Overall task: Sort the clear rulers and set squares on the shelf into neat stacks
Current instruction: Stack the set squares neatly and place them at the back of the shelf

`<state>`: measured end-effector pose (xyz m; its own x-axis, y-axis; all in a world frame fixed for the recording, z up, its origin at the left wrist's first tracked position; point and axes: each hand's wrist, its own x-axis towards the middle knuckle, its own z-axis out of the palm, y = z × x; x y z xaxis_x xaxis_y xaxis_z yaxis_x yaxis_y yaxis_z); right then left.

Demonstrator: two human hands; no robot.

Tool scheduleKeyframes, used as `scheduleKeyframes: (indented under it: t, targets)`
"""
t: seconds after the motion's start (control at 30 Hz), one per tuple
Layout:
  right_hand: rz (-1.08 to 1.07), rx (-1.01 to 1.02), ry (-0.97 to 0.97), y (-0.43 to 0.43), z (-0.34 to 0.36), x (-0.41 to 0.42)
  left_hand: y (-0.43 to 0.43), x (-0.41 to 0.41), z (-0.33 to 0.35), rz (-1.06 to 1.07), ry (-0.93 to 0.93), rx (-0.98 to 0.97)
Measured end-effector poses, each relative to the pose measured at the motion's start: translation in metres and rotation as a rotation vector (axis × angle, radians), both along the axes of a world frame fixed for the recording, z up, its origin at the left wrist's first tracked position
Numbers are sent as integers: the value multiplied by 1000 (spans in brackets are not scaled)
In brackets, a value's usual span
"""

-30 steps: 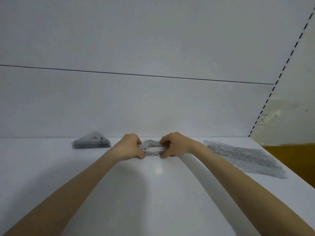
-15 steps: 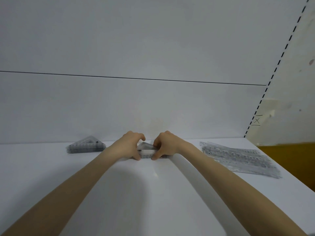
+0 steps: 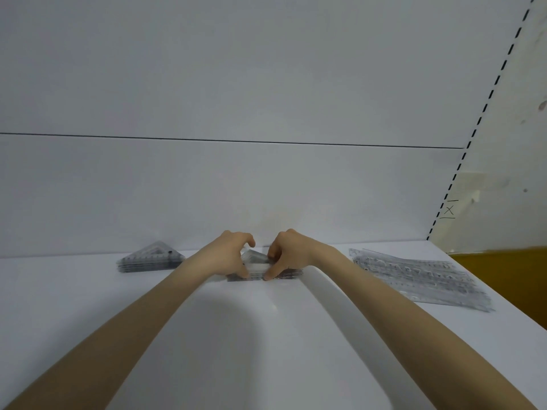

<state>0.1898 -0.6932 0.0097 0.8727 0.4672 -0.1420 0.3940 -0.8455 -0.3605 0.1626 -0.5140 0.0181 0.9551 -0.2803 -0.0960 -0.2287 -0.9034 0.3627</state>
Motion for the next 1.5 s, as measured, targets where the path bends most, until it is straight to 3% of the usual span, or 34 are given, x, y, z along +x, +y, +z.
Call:
scheduleKeyframes:
  t: [0.37, 0.73, 1.03, 1.5]
  targets:
    - [-6, -50, -79, -15, -3, -7, -9, -7, -10, 1, -98, 154]
    - [-45, -55, 30, -50, 4, -17, 8, -9, -11, 59, -5, 51]
    - [-79, 37, -85, -48, -9, -25, 4, -9, -18, 32, -57, 39]
    - [-110, -17, -144, -43, -9, -27, 17, -5, -14, 96, -12, 17]
